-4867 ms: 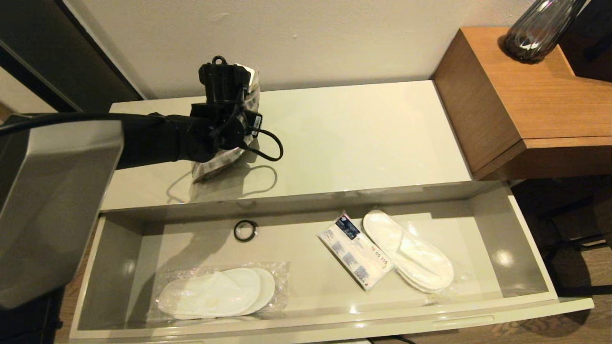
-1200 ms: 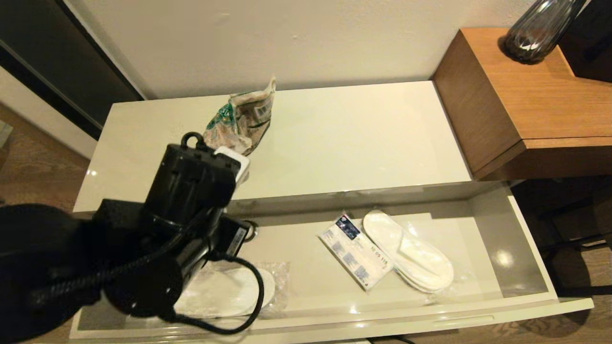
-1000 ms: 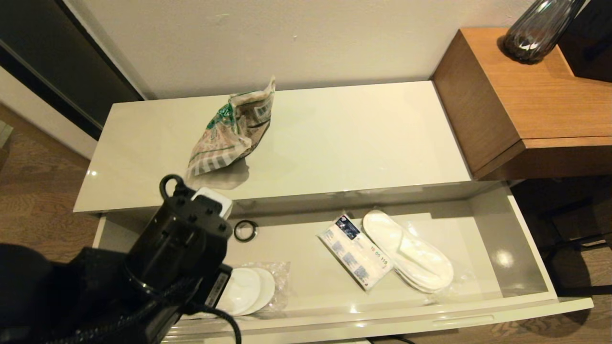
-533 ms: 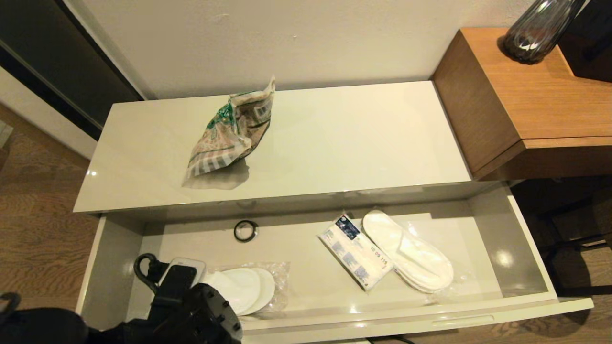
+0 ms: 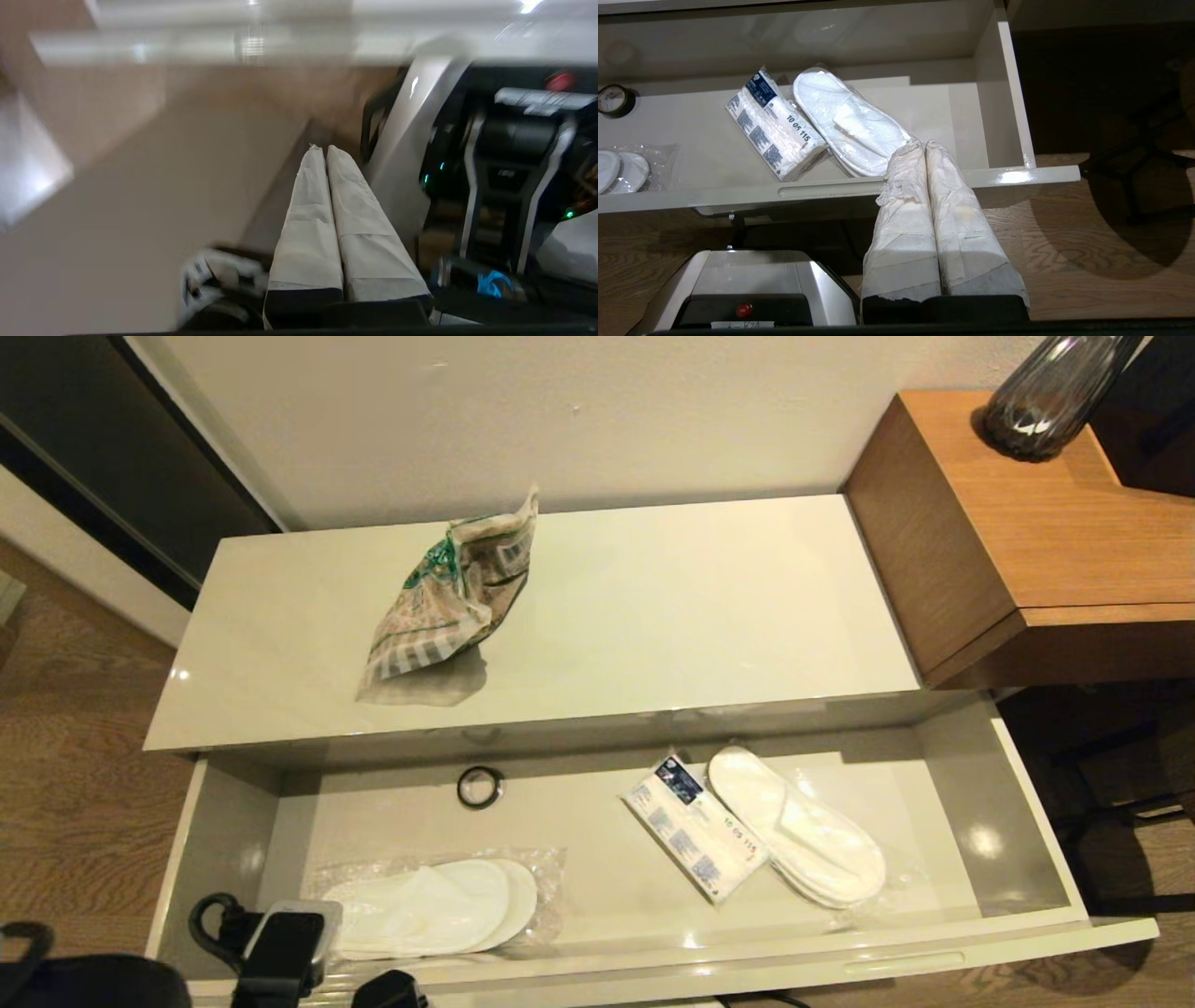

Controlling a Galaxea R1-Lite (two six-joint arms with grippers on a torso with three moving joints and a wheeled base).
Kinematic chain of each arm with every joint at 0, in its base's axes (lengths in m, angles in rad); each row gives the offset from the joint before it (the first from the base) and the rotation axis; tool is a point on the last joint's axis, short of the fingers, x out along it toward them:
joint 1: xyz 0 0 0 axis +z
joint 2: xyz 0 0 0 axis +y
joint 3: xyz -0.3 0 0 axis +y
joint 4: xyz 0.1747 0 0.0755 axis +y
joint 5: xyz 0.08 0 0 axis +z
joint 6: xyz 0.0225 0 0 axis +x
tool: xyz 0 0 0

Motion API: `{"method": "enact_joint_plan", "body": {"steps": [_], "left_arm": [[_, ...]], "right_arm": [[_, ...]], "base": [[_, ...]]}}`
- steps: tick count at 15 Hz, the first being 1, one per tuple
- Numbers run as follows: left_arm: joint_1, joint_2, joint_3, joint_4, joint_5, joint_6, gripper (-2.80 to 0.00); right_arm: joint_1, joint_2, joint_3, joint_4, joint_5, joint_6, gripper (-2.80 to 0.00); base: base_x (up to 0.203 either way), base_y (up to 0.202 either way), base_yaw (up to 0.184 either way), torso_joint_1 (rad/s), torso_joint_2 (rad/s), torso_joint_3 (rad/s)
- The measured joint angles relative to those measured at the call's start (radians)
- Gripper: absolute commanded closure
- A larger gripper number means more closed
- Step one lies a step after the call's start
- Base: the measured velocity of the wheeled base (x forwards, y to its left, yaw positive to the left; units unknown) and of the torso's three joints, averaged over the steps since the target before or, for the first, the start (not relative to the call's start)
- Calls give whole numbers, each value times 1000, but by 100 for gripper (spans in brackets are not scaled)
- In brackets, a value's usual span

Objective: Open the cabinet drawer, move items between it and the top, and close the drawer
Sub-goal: Close the drawer

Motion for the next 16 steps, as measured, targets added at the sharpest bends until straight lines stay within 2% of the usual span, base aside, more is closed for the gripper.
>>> {"method": "enact_joint_plan", "body": {"steps": [3, 5, 6, 8, 9, 11, 16], "left_arm": [[-29, 159, 39, 0, -54, -196, 0], [-59, 260, 45, -9, -123, -358, 0], [-68, 288, 49, -25, -178, -401, 0], [-63, 322, 51, -74, -290, -400, 0], [-40, 338, 48, -92, -319, -384, 0], [37, 371, 36, -147, -334, -349, 0], [297, 517, -12, -303, -324, -239, 0]], "right_arm": [[0, 0, 0, 1, 0, 0, 0], [0, 0, 0, 1, 0, 0, 0], [0, 0, 0, 0, 0, 0, 0], [-1, 0, 0, 1, -1, 0, 0], [-1, 0, 0, 0, 0, 0, 0], [0, 0, 0, 1, 0, 0, 0], [0, 0, 0, 1, 0, 0, 0]], "base": [[0, 0, 0, 0, 0, 0], [0, 0, 0, 0, 0, 0], [0, 0, 0, 0, 0, 0], [0, 0, 0, 0, 0, 0], [0, 0, 0, 0, 0, 0], [0, 0, 0, 0, 0, 0], [0, 0, 0, 0, 0, 0]]}}
